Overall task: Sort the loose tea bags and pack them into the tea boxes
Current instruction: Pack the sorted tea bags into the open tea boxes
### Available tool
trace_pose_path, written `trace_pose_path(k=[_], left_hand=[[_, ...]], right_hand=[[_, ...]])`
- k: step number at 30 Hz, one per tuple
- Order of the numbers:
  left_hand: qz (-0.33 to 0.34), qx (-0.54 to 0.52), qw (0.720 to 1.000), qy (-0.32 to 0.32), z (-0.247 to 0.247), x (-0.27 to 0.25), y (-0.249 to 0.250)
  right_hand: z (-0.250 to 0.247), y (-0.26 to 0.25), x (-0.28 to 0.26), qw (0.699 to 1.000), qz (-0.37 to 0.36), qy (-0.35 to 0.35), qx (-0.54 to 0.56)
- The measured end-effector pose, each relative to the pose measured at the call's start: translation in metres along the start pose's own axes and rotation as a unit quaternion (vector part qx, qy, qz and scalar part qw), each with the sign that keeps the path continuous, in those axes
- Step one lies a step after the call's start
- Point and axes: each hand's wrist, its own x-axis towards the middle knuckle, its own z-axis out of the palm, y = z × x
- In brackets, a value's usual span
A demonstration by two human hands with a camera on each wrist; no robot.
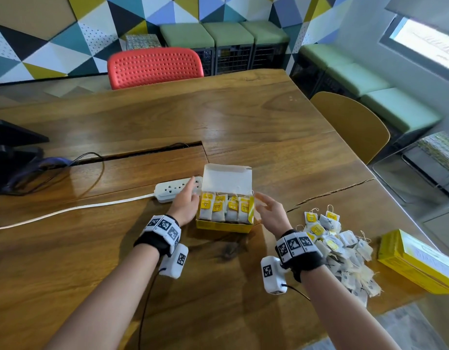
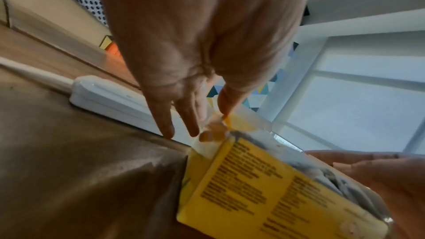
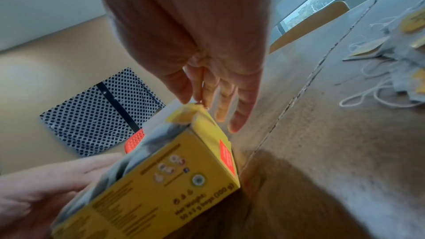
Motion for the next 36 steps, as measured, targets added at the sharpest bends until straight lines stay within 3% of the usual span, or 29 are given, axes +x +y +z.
trace_pose_path(k=[3,7,12,20,26,29,32,34,36], left_hand=[[0.001,-0.02,0.999,-0.039,0.002,0.0,-0.003],[0.024,-0.035,0.999,-0.001,0.007,-0.004,-0.007],[0.052,-0.029,0.998,0.037,0.009,-0.009,-0.012],[0.073,-0.073,0.991,0.084,0.011,-0.013,-0.014],[0.065,-0.106,0.988,0.089,0.013,-0.012,-0.012],[0.122,-0.106,0.981,0.104,0.01,-0.016,-0.013],[0.185,-0.081,0.973,0.115,0.006,-0.021,-0.014],[0.228,-0.043,0.965,0.125,0.007,-0.022,-0.02],[0.231,-0.006,0.968,0.101,0.007,-0.025,-0.026]], right_hand=[[0.007,-0.002,-0.003,0.998,-0.034,0.006,-0.046],[0.014,0.0,-0.01,0.989,-0.097,0.041,-0.1],[0.018,0.005,-0.01,0.972,-0.152,0.026,-0.18],[0.011,0.009,-0.009,0.986,-0.144,0.065,-0.058],[0.027,-0.001,-0.005,0.964,-0.172,-0.028,-0.203],[0.025,-0.007,-0.007,0.97,-0.19,0.075,-0.129],[0.013,-0.007,-0.009,0.967,-0.142,0.212,0.013],[0.007,-0.004,-0.006,0.968,-0.111,0.213,0.078],[0.001,-0.001,-0.006,0.98,-0.126,0.145,0.061]])
